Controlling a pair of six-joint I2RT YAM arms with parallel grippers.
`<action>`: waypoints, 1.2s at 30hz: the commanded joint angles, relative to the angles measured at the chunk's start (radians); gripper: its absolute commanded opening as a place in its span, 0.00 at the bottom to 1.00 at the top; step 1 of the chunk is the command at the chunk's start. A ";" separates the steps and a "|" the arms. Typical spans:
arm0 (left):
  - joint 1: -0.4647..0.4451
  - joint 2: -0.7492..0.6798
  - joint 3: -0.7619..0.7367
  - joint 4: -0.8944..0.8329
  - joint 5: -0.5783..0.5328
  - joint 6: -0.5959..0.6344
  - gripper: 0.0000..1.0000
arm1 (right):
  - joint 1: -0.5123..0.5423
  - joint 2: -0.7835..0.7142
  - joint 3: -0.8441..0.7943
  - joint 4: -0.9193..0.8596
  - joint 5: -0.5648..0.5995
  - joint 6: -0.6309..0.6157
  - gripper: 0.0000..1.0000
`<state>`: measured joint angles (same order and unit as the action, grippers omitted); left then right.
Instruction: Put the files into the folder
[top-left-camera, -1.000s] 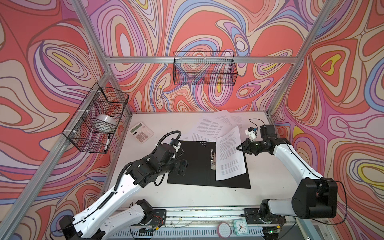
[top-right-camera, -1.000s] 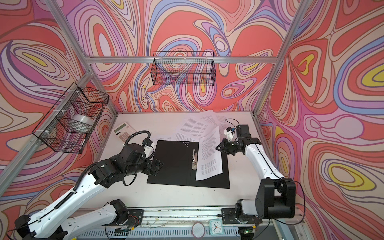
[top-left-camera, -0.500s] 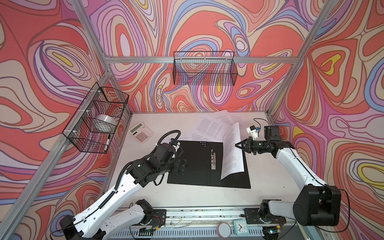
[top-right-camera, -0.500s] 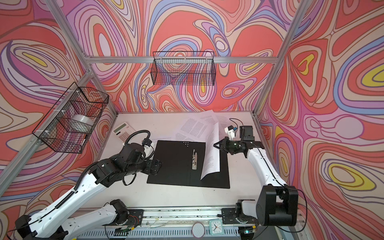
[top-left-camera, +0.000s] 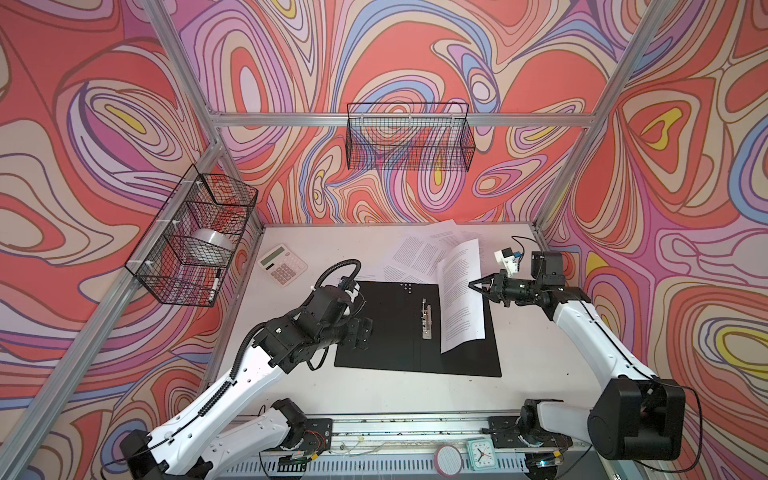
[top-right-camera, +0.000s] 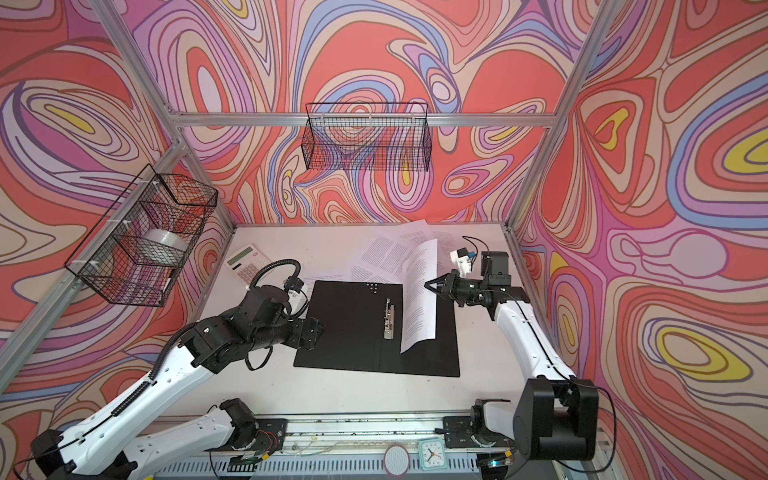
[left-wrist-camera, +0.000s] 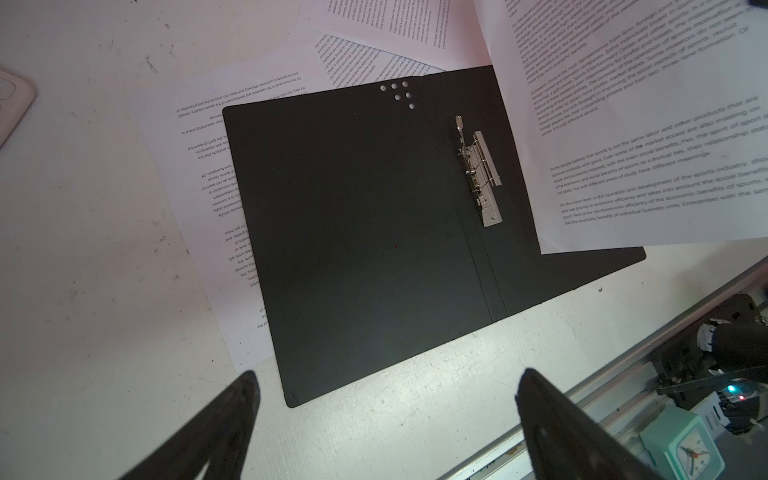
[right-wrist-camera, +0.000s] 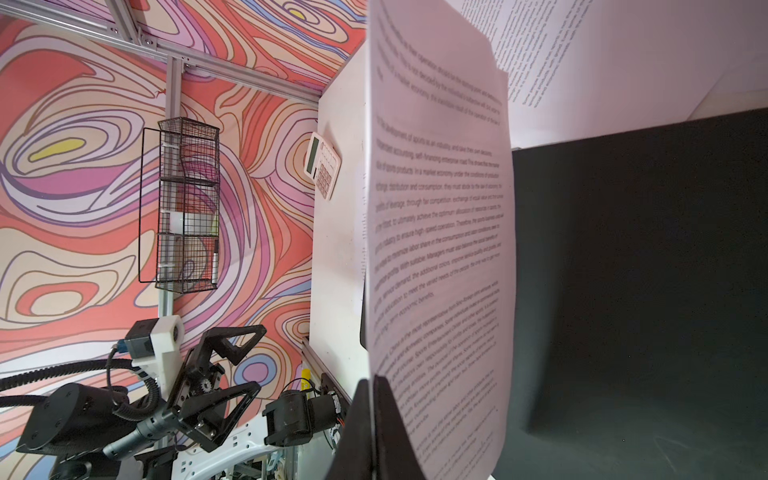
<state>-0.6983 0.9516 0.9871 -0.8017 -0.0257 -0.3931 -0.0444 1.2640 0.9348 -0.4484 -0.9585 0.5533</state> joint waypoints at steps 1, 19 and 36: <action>0.010 0.006 -0.015 -0.025 0.010 0.007 0.96 | 0.006 -0.022 0.002 0.039 -0.028 0.023 0.00; 0.011 0.010 -0.015 -0.028 0.000 0.007 0.97 | 0.005 0.106 0.005 -0.186 0.382 -0.239 0.00; 0.013 0.025 -0.014 -0.029 0.000 0.011 0.97 | 0.046 0.260 0.037 -0.258 0.542 -0.421 0.00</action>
<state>-0.6918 0.9726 0.9852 -0.8047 -0.0227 -0.3927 -0.0048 1.5322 0.9405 -0.6758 -0.4900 0.1886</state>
